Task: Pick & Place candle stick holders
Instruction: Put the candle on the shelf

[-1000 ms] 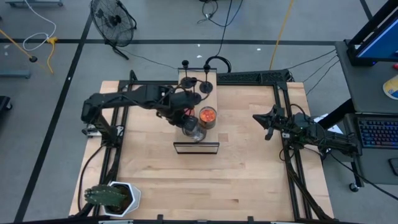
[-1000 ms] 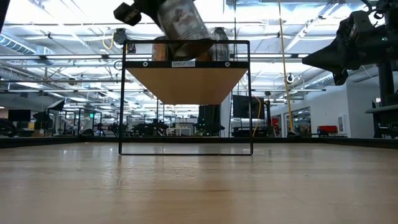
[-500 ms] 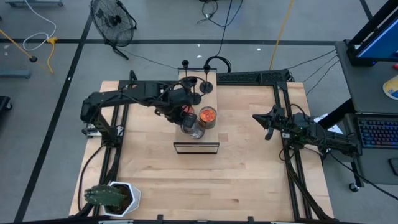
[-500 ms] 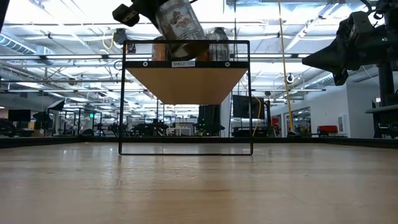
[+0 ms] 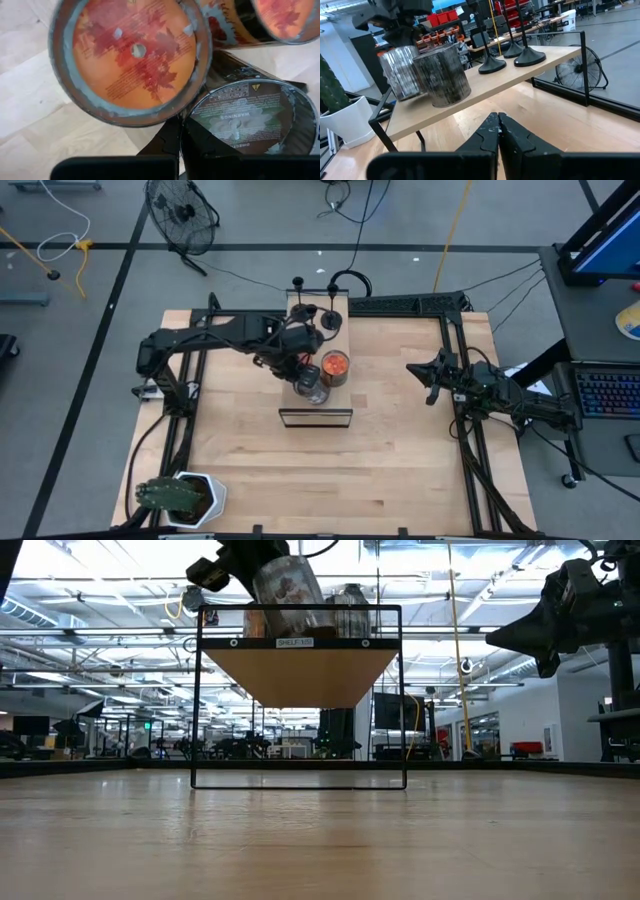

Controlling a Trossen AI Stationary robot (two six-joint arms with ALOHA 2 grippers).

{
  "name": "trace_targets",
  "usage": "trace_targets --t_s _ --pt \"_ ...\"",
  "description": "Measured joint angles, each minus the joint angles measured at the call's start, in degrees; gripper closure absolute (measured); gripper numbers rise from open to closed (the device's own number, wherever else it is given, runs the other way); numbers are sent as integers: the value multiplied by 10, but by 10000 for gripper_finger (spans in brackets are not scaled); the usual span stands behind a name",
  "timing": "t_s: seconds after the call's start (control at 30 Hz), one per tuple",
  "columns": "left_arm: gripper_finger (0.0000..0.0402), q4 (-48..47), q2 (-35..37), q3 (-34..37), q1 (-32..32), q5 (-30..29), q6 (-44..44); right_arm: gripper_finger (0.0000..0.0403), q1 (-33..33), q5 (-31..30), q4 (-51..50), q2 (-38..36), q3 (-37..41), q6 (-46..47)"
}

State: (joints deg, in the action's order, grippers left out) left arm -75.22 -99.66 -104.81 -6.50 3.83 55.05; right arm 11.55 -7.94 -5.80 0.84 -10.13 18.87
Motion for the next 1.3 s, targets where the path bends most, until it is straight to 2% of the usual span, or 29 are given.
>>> trace_targets --t_s 0.63,0.87,1.3 --pt "395 16 -7 0 -3 -9 2 403 0 0 0 0 0 2" --pt "386 15 -7 0 -3 28 6 403 0 2 0 0 0 2" --pt "383 16 -7 0 -6 37 10 403 0 2 0 0 0 2"
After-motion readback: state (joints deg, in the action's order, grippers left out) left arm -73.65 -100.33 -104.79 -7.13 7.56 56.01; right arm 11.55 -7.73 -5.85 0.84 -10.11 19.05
